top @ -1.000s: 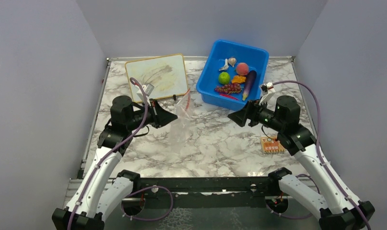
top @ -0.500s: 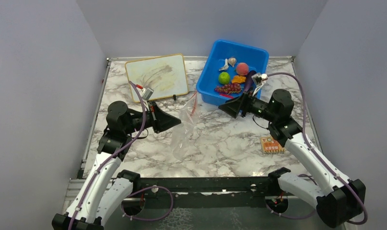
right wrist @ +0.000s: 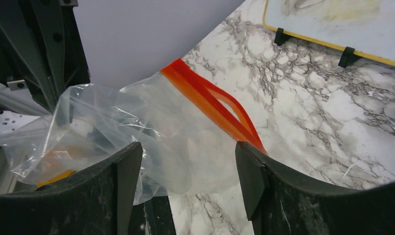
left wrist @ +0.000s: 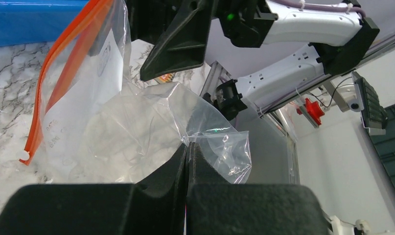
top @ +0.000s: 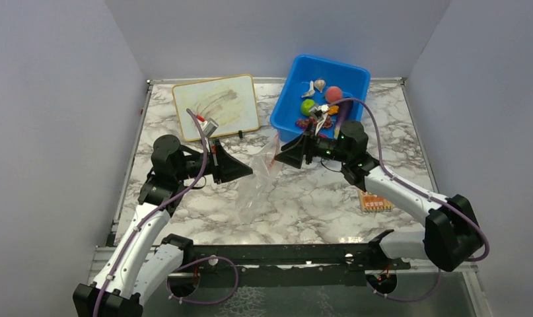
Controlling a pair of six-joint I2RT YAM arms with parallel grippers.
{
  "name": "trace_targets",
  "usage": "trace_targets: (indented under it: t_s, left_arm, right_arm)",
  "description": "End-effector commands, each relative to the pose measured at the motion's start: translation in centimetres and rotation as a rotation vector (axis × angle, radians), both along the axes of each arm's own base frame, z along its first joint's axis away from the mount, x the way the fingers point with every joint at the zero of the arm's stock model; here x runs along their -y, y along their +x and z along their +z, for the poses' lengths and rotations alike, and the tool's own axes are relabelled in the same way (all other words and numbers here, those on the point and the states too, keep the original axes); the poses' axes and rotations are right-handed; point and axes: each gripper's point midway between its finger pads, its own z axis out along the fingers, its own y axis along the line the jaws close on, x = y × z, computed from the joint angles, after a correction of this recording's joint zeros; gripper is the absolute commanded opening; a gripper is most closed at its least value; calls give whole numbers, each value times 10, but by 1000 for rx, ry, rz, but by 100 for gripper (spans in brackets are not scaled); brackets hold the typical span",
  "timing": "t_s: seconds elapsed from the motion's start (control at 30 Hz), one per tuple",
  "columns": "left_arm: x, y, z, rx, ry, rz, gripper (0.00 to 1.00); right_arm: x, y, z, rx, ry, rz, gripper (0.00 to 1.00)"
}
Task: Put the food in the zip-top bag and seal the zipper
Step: Open the zipper of the food storage bag.
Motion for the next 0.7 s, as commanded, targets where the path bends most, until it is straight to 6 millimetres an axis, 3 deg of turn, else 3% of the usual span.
trace_targets:
  t_s: [0.0, 0.1, 0.17, 0.23, 0.37, 0.4, 0.53, 0.6, 0.67]
  left_arm:
    - [2, -14, 15, 77, -21, -85, 0]
    - [1, -19, 15, 87, -22, -99, 0]
    - [1, -20, 14, 98, -22, -94, 0]
    - [0, -19, 13, 104, -21, -84, 0]
    - [-1, -13, 10, 92, -9, -49, 0]
    - [-1, -11, 9, 86, -4, -41, 0]
    - [-2, -10, 11, 95, 4, -26, 0]
    - [-4, -6, 10, 96, 24, 5, 11]
    - [-7, -2, 8, 97, 53, 41, 31]
  right_arm:
    - [-15, -9, 4, 106, 32, 111, 72]
    - [-20, -10, -9, 78, 20, 125, 71]
    - [-21, -9, -17, 72, 5, 115, 64]
    - [-20, -7, -21, 77, -10, 102, 50]
    - [-12, -1, -14, 159, -42, 45, 8]
    - [-10, 0, -12, 183, -49, 30, 3]
    - [-3, -1, 2, 271, -57, 6, 2]
    - [-1, -1, 8, 308, -59, -4, 2]
    - [3, 0, 15, 349, -58, -31, 2]
